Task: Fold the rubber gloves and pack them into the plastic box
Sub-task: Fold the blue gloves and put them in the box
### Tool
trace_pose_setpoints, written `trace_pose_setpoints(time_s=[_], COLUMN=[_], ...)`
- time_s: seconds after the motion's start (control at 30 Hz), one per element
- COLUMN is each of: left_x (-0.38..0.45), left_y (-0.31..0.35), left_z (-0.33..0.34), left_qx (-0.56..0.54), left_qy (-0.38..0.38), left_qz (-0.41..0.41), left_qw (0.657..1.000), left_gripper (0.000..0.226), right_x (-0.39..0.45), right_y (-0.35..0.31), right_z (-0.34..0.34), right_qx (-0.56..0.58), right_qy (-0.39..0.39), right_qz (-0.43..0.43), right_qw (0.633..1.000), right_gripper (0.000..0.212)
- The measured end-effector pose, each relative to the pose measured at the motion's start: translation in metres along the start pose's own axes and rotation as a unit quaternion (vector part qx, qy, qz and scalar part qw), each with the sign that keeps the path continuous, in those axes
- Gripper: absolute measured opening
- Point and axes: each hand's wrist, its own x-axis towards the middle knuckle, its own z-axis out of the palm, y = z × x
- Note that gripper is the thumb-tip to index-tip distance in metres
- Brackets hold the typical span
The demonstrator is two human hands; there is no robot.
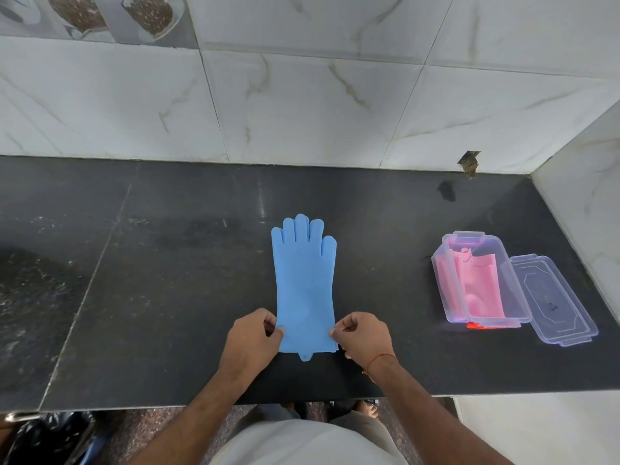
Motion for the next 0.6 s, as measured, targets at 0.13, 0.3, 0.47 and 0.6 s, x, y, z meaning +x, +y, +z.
trace_pose_setpoints(time_s=[0.13,0.3,0.47,0.6], left_x=[-0.001,-0.002,-0.006,-0.023], left_y=[0.003,0.013,0.012,0.001], left_z=[-0.002,-0.001,-0.005,-0.002], left_qx=[0.038,0.029,-0.053,-0.069], left_qy=[-0.019,-0.064,-0.112,-0.107], left_qz=[-0.004,-0.022,-0.041,-0.017], left_qw=[0.999,0.997,0.991,0.992], left_gripper=[0.024,0.026,0.019,0.007], right_x=[-0.002,-0.007,-0.015,-0.029], right_y=[-0.001,-0.004,0.002,0.015], right_z=[0.004,0.007,-0.001,-0.006], right_qx=[-0.026,-0.004,-0.003,-0.021], right_qy=[0.002,-0.035,-0.055,-0.067], right_qz=[-0.012,-0.023,-0.092,-0.143], right_qw=[1.000,0.999,0.994,0.987], right_gripper=[0.024,0.038,0.040,0.043])
